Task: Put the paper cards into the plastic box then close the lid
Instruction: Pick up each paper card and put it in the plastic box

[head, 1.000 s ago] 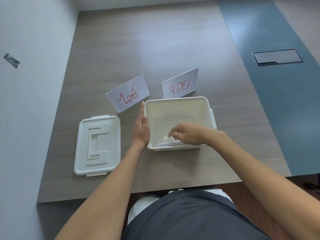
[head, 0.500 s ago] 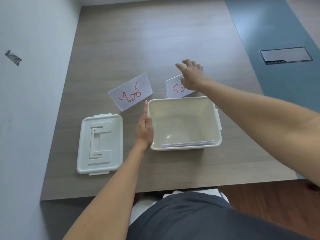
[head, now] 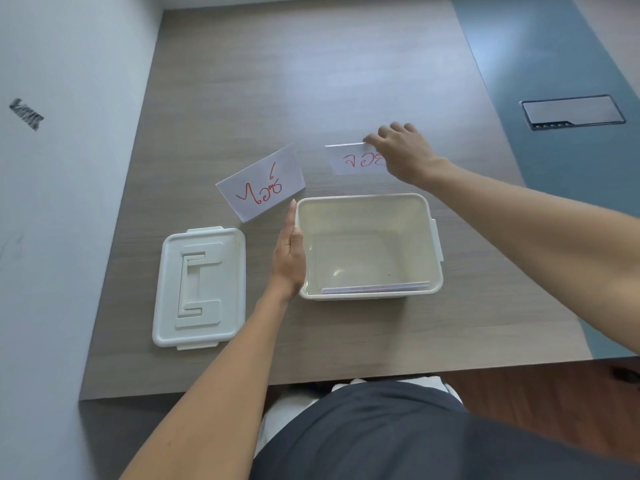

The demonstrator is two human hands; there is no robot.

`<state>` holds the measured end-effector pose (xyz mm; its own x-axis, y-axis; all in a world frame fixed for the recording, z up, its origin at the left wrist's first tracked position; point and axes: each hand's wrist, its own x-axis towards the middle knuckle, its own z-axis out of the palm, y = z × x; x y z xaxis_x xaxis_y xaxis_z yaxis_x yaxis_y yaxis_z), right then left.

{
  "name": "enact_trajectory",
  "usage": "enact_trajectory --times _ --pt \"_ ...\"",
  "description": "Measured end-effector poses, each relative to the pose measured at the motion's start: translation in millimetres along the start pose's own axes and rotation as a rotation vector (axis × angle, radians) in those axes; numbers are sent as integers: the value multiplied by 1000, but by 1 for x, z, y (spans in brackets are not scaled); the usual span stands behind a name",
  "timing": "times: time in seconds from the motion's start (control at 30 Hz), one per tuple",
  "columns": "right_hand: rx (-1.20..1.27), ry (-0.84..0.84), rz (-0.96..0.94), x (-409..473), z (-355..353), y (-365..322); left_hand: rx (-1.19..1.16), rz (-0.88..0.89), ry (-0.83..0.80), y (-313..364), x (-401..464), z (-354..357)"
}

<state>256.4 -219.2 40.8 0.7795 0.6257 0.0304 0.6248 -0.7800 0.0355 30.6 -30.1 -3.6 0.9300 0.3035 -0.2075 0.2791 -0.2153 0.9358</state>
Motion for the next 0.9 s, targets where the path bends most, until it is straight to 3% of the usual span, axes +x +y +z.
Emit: enact_trajectory --times 0.5,0.73,0.9 --pt "147 522 3 -79 -63 -51 21 21 -26 1 3 0" --pt "219 473 15 -150 -31 -89 8 26 -12 0 5 2" --pt "295 253 -15 -189 9 -107 25 26 -8 -2 5 3"
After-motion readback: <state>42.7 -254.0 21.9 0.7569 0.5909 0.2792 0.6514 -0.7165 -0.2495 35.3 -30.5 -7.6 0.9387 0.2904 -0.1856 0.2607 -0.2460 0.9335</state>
